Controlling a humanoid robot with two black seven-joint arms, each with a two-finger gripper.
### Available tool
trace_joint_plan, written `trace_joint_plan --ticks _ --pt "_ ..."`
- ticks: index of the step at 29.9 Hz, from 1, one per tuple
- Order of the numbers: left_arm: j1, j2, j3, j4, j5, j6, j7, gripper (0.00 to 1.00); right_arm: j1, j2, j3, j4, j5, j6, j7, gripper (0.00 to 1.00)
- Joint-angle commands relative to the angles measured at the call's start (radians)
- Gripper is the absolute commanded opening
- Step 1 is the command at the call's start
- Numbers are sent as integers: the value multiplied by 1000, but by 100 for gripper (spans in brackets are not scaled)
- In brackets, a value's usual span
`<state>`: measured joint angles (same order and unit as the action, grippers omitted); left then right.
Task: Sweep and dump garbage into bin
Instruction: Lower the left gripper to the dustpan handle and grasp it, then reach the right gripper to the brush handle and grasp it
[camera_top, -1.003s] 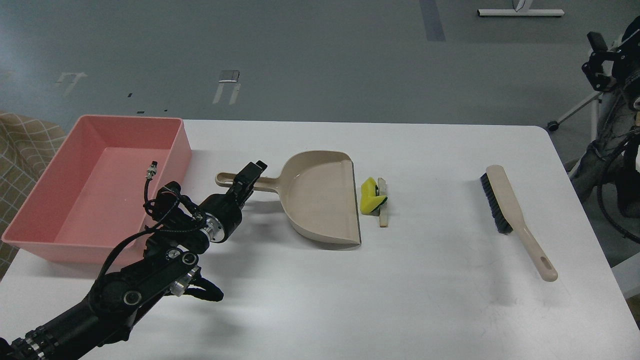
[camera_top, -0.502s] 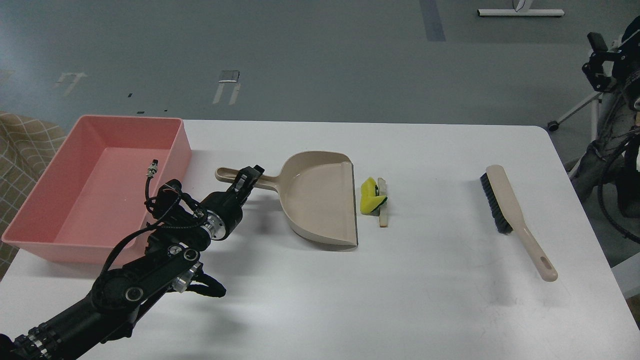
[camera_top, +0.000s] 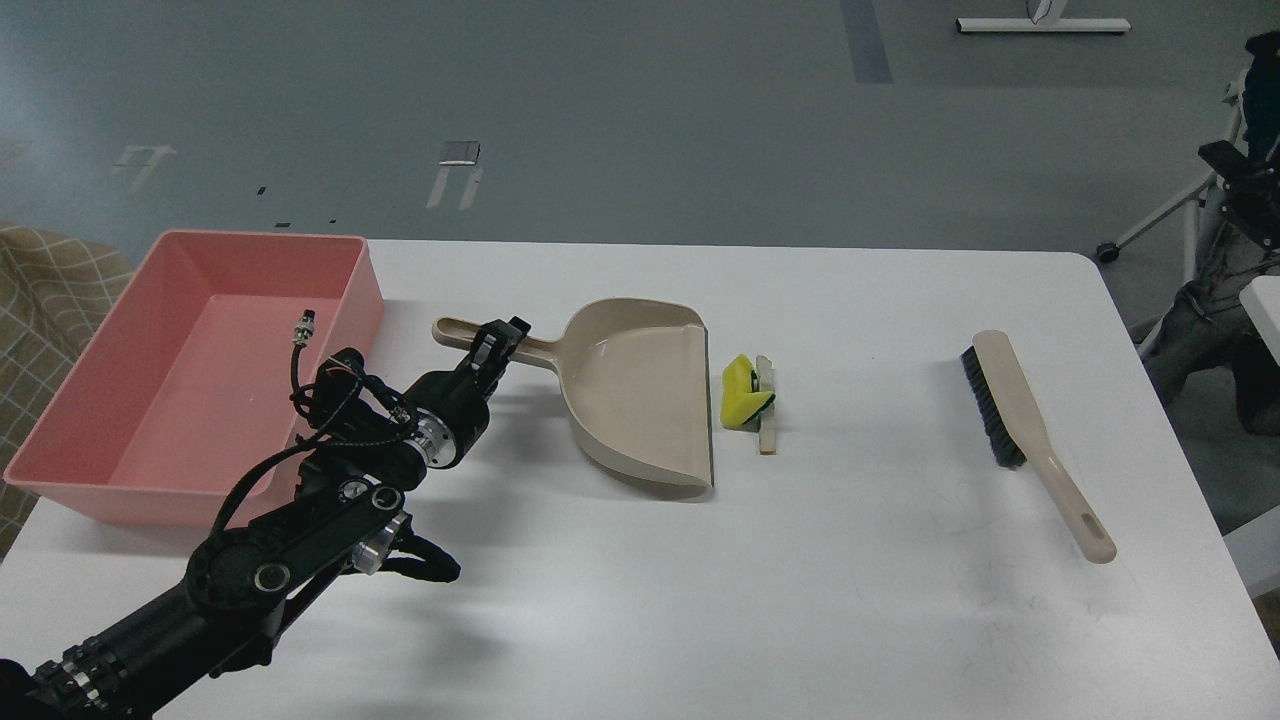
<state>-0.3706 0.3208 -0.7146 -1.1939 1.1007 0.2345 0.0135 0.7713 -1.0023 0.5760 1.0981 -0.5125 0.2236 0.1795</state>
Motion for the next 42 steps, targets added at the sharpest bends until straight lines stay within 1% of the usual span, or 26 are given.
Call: trace_joint_plan --ticks 1,4,7,12,21,25,30,33,35,38,40,41,42 --pt "-1 -6 0 -3 1 0 -1 0 19 -131 -157 141 -127 7 2 100" --pt "-1 -9 1 -3 2 -1 -1 0 3 -189 -186 216 -205 7 2 100" --pt "-8 -9 1 -4 1 -3 -1 0 -30 -268 -257 350 -348 13 3 100" --pt "-13 -11 3 -6 1 -3 -1 0 -81 -282 -312 443 -463 13 2 100" --pt "-13 -9 1 -10 2 -3 -3 0 -144 -243 -321 445 -655 11 -2 100" --pt "-13 -9 1 -19 2 -3 -3 0 -150 -211 -321 441 -730 11 -14 100" --pt "-17 -9 1 -23 2 -3 -3 0 -158 -187 -321 416 -759 11 -20 100" --pt "-17 -8 1 -23 2 -3 -3 0 -161 -154 -321 387 -761 10 -41 99" --pt "-17 -8 1 -23 2 -3 -3 0 -161 -144 -321 375 -761 10 -43 96" --pt "-17 -8 1 -23 2 -3 -3 0 -164 -139 -321 373 -764 3 -43 85" --pt "-17 -8 1 -23 2 -3 -3 0 -164 -131 -321 373 -773 2 -43 70" --pt "-17 -8 1 -23 2 -3 -3 0 -164 -127 -321 373 -773 0 -43 66" --pt "-17 -8 1 -23 2 -3 -1 0 -164 -124 -321 373 -773 0 -43 59"
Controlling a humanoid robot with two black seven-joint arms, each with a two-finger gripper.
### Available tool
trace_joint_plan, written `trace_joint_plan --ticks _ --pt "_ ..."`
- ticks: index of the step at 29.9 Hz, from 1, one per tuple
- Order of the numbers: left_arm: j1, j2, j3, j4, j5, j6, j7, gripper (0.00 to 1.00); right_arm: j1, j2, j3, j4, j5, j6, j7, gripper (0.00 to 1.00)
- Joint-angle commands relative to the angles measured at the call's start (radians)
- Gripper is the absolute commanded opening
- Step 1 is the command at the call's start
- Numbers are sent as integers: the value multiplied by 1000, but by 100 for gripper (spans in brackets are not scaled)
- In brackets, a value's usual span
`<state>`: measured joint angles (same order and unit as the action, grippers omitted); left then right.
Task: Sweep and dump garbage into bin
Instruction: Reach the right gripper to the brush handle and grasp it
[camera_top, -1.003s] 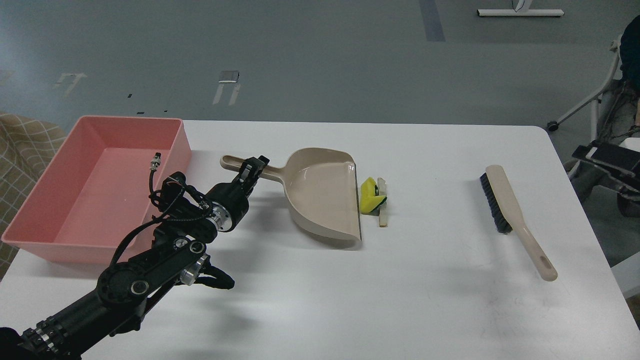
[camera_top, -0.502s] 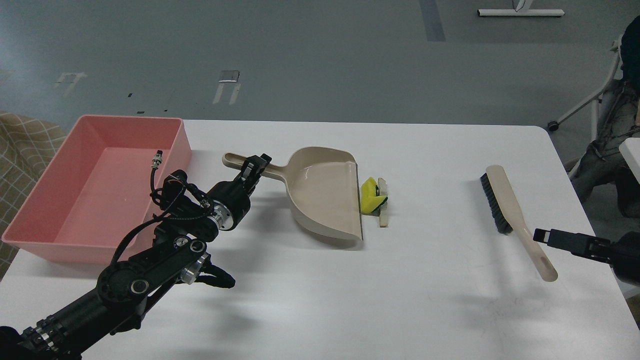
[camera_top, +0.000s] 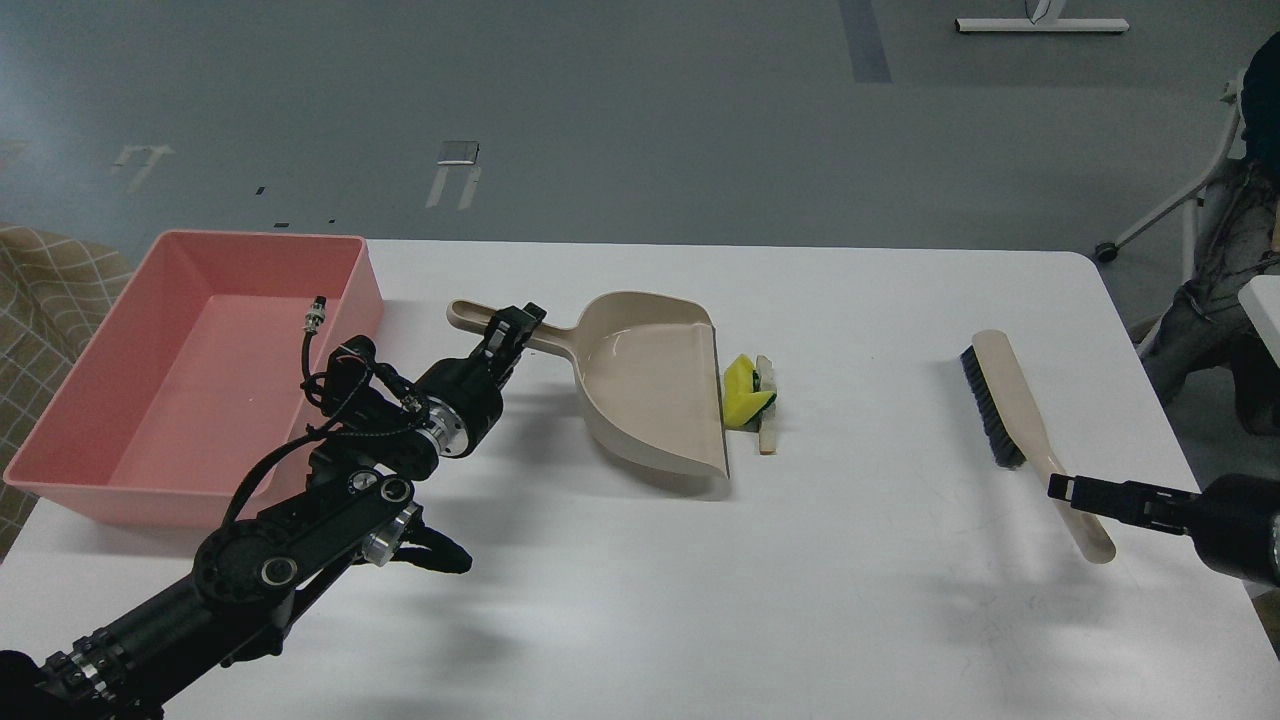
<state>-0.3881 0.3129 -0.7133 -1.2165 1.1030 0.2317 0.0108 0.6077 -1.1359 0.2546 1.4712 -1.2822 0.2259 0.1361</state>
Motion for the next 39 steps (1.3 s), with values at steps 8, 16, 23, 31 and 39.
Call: trace_joint_plan --ticks 8,16,23,31,39 --pt "0 0 0 0 0 1 2 0 -12 22 0 0 -3 0 -1 55" --pt "0 2 0 0 1 2 2 0 -20 33 0 -5 -2 0 -1 53" --pt "1 6 -2 0 1 3 -2 0 -20 41 -1 -14 -3 0 0 39" --pt "1 3 0 -1 1 3 -2 0 -20 45 0 -12 3 0 -18 4" --pt "1 9 6 -3 5 2 -3 0 -12 45 11 -11 4 -2 -24 0"
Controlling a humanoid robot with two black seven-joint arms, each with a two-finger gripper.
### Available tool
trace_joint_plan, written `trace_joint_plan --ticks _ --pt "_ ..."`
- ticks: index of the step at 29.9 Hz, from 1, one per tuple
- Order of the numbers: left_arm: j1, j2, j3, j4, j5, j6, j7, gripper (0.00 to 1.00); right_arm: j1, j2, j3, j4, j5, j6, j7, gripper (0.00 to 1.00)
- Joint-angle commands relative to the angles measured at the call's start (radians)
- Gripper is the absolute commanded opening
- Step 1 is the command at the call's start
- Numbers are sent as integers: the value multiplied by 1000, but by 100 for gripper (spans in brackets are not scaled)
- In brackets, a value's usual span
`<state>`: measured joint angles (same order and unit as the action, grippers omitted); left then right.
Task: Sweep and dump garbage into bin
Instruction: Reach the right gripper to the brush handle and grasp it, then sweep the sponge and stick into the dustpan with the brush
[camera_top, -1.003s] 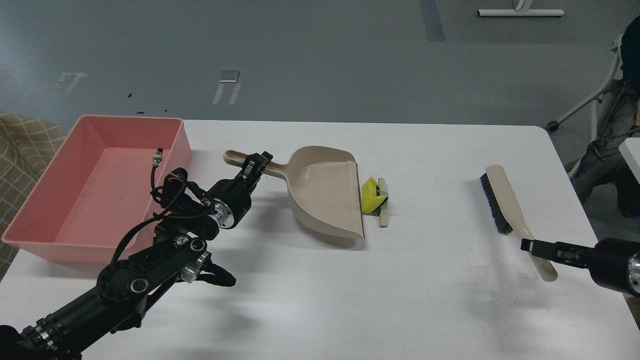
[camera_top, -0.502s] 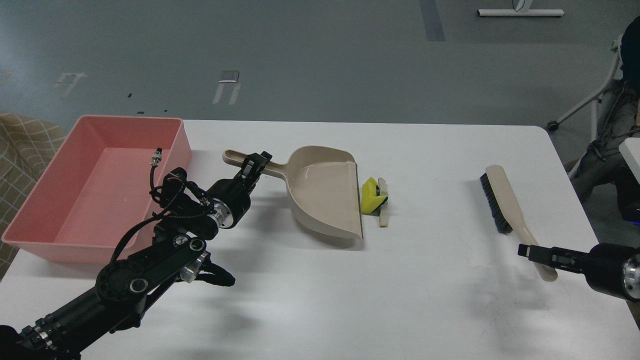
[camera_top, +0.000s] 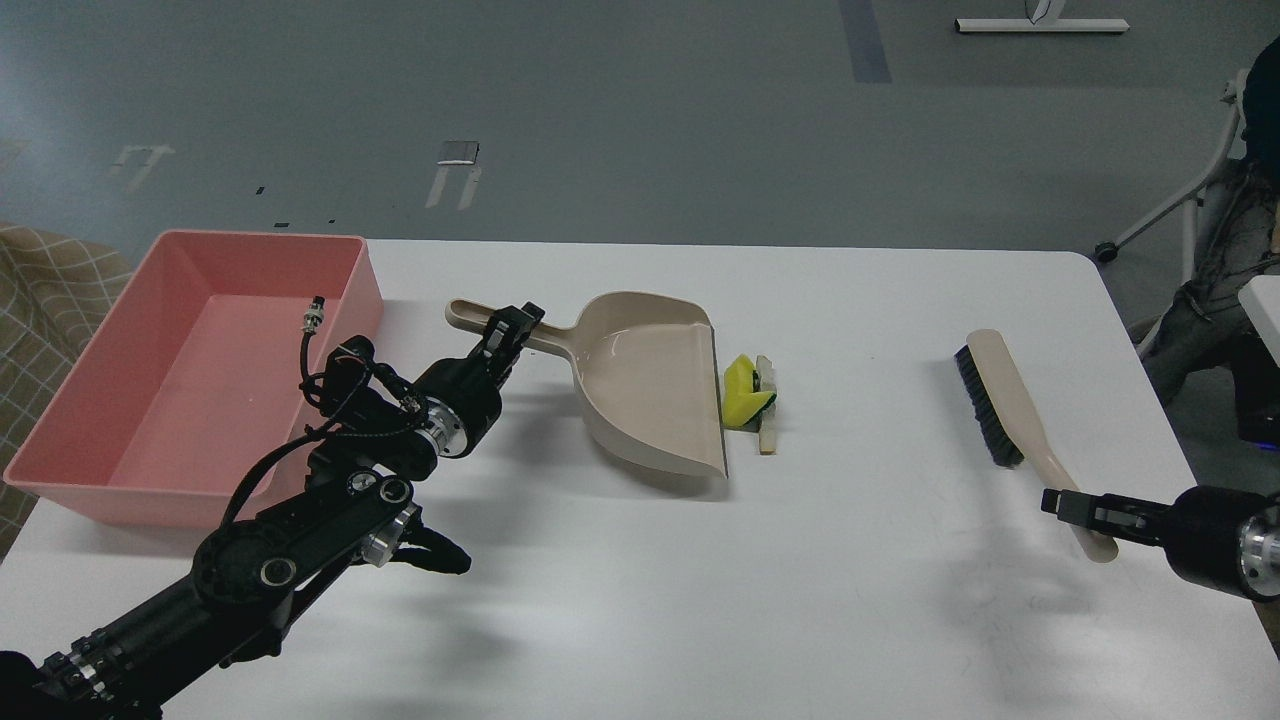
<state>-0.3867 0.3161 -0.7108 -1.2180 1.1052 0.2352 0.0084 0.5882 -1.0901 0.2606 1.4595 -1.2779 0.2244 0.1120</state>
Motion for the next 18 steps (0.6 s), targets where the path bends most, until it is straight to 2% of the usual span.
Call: trace_joint_plan --ticks 1,14,18 --pt "2 8 4 -2 2 -2 -1 0 10 -1 6 1 0 1 0 0" --pt "19 34 10 -8 54 1 -27 0 44 41 12 4 2 10 -12 0" --pt "28 29 13 -6 71 15 -53 0 42 61 19 8 2 12 -12 0"
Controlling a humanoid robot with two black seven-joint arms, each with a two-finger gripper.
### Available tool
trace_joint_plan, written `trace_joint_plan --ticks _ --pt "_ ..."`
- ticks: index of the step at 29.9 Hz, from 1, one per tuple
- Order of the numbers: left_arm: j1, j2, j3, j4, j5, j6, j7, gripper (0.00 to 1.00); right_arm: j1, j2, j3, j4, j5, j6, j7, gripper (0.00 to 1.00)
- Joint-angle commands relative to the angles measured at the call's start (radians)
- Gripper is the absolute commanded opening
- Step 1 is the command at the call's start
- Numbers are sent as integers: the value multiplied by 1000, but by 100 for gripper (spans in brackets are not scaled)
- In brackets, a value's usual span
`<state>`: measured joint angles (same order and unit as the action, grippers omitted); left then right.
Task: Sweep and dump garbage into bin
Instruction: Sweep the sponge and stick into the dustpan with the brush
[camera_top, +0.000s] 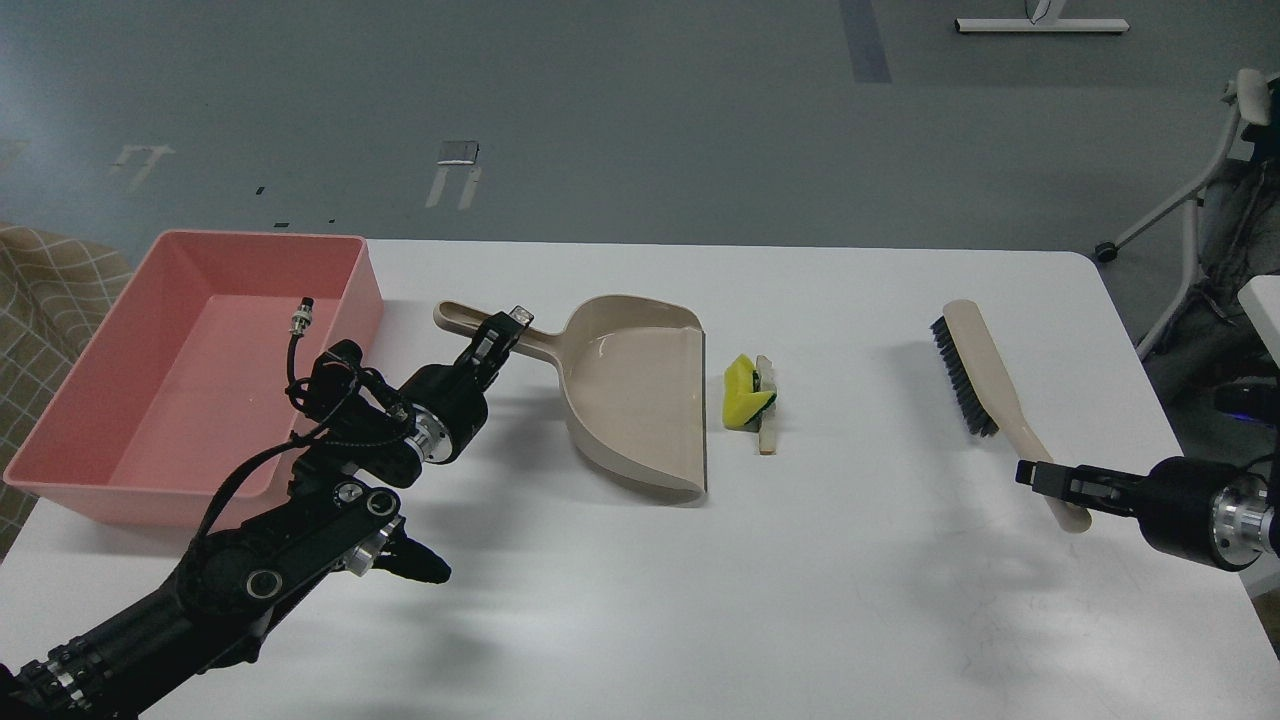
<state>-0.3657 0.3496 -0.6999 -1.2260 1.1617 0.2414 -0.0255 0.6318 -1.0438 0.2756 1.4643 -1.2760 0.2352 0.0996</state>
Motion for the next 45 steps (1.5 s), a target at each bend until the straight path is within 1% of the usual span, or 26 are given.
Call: trace_joint_plan --ticks 1,7,16,21,26,31,35,40,45 --pt "17 -6 2 3 25 12 -27 0 -1 25 4 5 1 1 0 0" --pt "62 -17 -4 2 81 22 -34 0 5 73 14 11 1 18 0 0" --pt "64 -18 -13 2 81 36 -42 0 65 189 11 5 1 47 -5 0" --pt "64 -18 -13 2 82 41 -47 0 74 270 8 -1 0 68 -20 0" --pt "64 -18 -13 2 81 41 -47 0 74 338 8 -2 0 69 -37 0" --pt "64 -18 -13 2 81 41 -47 0 72 398 11 -2 3 69 -37 0" --pt "64 -38 -9 2 81 39 -47 0 72 484 23 -2 13 62 -29 0" --pt "64 -49 -9 2 81 41 -45 0 78 519 59 -1 81 62 -28 0" --pt "62 -50 -10 2 81 39 -45 0 92 496 123 11 93 64 -28 0"
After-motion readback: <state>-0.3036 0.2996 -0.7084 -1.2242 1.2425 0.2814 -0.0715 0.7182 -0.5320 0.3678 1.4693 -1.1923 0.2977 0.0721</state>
